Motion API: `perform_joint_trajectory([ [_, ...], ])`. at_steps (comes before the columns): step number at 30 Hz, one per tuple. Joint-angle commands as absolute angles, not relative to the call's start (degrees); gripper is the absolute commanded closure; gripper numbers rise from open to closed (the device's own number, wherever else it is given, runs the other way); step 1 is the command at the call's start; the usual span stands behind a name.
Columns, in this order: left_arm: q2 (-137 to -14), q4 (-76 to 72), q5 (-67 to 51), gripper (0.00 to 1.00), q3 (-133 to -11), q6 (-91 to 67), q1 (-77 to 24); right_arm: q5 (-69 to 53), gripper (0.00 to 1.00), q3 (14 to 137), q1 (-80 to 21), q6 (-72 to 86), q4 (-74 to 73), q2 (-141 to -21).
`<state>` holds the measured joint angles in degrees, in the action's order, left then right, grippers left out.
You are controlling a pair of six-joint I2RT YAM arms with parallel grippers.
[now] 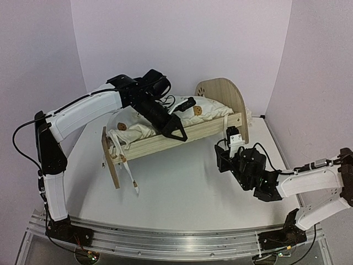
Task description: Set up the pet bed
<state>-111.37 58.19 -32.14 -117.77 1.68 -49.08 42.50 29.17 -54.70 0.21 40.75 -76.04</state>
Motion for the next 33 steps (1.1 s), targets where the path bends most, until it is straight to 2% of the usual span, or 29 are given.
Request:
perform_joint_trajectory([
  [1,-102.7,47.4,-41.7,1.0,-128.5,3.3,-49.8,54.6,0.5,32.4,-54.7,-8.9,54.5,-81.1],
  [8,-102.1,49.8,-45.3,1.0,-131.7,2.5,-49.8,62.7,0.41,32.8,-54.1,-18.0,65.2,-88.8],
  [13,-100.7,50.5,-46.8,1.0,-130.0,3.7,-49.8,66.1,0.39,36.0,-53.8,-30.7,73.9,-92.2],
  [19,-99.9,51.4,-49.5,1.0,-131.2,4.7,-49.6,68.6,0.39,36.4,-51.8,-38.9,79.3,-93.9],
  [26,-99.1,51.5,-54.0,1.0,-131.5,4.9,-49.2,65.8,0.4,35.7,-48.3,-43.0,79.7,-93.9],
  [30,-99.0,50.3,-57.0,1.0,-131.9,3.8,-48.7,64.1,0.51,36.1,-47.1,-43.5,79.9,-94.6],
  [33,-99.2,50.1,-57.4,1.0,-132.0,3.6,-48.6,63.1,0.73,35.3,-45.9,-40.8,80.1,-94.7],
])
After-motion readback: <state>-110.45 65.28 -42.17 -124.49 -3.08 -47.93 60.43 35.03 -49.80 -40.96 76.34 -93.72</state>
